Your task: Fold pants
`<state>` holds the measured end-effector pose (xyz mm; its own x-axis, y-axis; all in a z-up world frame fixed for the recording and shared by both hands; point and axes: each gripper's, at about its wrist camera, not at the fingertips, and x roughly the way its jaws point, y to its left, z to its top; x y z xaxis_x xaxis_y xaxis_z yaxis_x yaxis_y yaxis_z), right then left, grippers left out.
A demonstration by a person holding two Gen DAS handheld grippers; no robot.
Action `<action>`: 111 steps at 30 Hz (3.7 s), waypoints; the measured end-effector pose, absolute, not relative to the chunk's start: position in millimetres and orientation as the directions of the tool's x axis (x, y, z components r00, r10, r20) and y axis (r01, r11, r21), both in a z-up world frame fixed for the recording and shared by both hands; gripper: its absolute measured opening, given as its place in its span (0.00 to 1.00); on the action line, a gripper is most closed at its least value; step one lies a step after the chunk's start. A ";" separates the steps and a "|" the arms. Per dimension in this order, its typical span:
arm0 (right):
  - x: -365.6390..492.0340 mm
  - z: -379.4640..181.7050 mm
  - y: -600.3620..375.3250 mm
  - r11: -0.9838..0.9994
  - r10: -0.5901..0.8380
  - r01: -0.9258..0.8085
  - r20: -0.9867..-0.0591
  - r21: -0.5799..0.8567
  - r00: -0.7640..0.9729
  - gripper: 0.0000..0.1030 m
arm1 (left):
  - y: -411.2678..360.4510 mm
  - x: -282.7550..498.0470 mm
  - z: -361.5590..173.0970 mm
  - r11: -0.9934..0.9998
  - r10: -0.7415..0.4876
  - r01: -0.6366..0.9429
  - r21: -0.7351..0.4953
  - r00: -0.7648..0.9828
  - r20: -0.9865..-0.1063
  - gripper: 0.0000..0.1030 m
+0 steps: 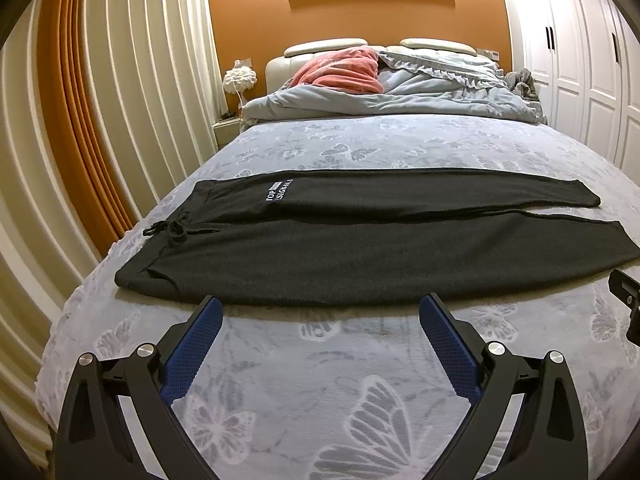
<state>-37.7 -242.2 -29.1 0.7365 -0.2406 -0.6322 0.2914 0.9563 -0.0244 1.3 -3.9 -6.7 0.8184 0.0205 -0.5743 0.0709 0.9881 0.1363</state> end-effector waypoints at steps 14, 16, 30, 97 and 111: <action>-38.5 -28.7 -240.5 0.957 -0.236 0.288 -0.631 -0.021 0.739 0.95 | -3.7 1.3 -6.8 0.988 0.029 0.063 0.139 0.818 -0.574 0.94; -38.6 -29.0 -241.0 0.957 -0.236 0.289 -0.631 -0.020 0.739 0.95 | -3.9 1.6 -6.5 0.988 0.029 0.063 0.140 0.818 -0.574 0.94; -39.3 -28.7 -241.1 0.957 -0.236 0.289 -0.631 -0.019 0.739 0.95 | -3.7 1.7 -8.0 0.988 0.030 0.064 0.143 0.817 -0.577 0.94; -31.3 -17.6 -250.0 0.970 -0.200 0.240 -0.651 -0.028 0.732 0.95 | 39.4 29.7 11.5 0.989 -0.138 0.144 -0.047 0.725 -0.675 0.94; 133.0 -9.4 -474.6 0.931 -0.164 0.351 -0.745 0.100 0.647 0.95 | 227.3 286.6 19.0 0.976 0.060 -0.199 -0.090 0.639 -0.767 0.92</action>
<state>133.0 -474.6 -9.4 0.6470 -0.1641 -0.7446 0.3515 0.9308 0.1002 286.6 227.3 19.0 0.6387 0.0596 -0.7671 -0.1992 0.9758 -0.0901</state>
